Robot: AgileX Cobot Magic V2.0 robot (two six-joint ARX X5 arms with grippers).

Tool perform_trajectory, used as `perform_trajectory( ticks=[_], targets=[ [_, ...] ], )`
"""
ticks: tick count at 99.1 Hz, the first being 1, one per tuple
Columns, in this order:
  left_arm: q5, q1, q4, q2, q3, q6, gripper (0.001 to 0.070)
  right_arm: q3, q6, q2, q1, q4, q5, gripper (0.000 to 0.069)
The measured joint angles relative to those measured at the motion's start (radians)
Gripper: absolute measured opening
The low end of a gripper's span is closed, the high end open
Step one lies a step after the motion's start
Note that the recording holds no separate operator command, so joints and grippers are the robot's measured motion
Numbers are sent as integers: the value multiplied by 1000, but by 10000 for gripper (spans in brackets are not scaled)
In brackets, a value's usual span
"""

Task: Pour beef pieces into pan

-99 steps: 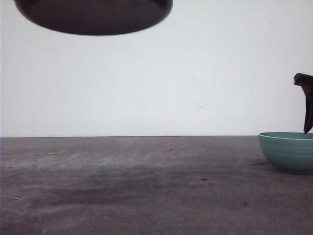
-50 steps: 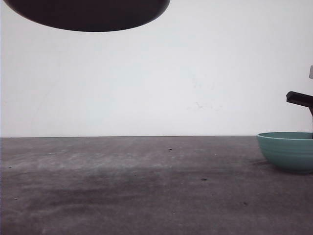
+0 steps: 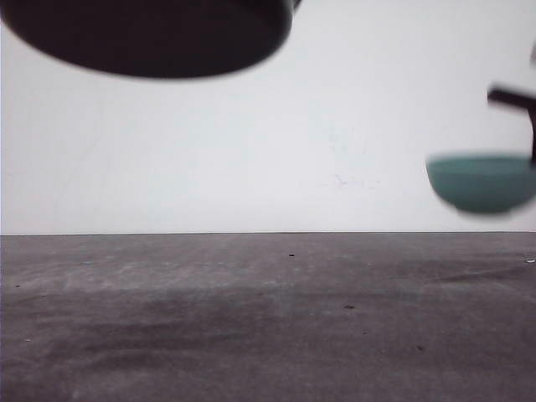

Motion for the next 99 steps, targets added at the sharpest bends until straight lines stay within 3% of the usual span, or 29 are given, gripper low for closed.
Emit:
perform_trajectory(
  ticks=[21, 41, 72, 99],
  targets=[
    [-4, 0, 45, 124, 0, 11, 62, 87, -61, -192, 138, -61, -5, 19],
    [18, -8, 162, 217, 0, 8, 62, 184, -126, -253, 385, -59, 52, 19],
    [31, -70, 194, 304, 100, 6, 62, 208, -321, -197, 758, -8, 357, 19],
    [34, -102, 131, 334, 198, 3, 62, 208, -699, -183, 996, 97, 677, 18]
  ],
)
